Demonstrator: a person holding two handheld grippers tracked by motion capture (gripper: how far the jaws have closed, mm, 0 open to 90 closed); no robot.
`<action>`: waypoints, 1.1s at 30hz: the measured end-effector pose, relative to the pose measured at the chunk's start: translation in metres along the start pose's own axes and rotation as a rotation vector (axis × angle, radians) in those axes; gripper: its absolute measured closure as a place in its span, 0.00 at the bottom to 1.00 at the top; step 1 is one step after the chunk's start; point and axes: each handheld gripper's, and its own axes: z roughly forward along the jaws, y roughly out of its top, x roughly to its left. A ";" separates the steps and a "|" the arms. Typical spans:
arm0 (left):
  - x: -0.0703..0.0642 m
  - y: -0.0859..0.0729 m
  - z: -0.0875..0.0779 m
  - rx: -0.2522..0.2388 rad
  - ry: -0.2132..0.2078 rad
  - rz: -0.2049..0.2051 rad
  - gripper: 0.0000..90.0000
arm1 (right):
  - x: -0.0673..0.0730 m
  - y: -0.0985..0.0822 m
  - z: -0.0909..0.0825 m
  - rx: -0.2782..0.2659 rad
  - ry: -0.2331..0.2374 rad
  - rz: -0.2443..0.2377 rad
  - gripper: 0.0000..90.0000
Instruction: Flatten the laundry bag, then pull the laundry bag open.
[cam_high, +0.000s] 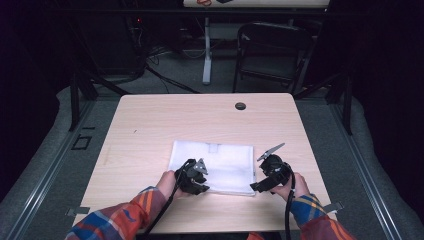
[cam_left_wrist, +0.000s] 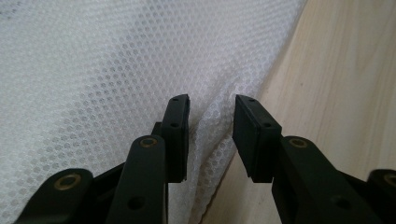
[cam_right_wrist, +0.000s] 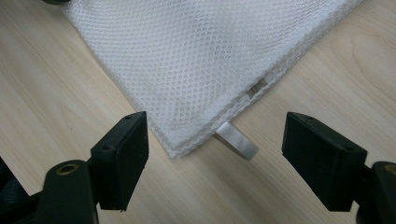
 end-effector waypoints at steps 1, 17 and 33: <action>0.000 -0.001 0.000 -0.009 0.000 -0.003 0.77 | 0.000 0.000 -0.001 0.004 -0.003 -0.005 0.26; 0.000 0.001 -0.009 -0.062 0.012 -0.105 0.97 | 0.007 0.001 -0.004 -0.022 -0.008 -0.035 0.42; 0.003 0.007 -0.024 -0.132 0.050 -0.186 0.98 | 0.052 0.011 0.004 -0.045 0.045 -0.209 0.93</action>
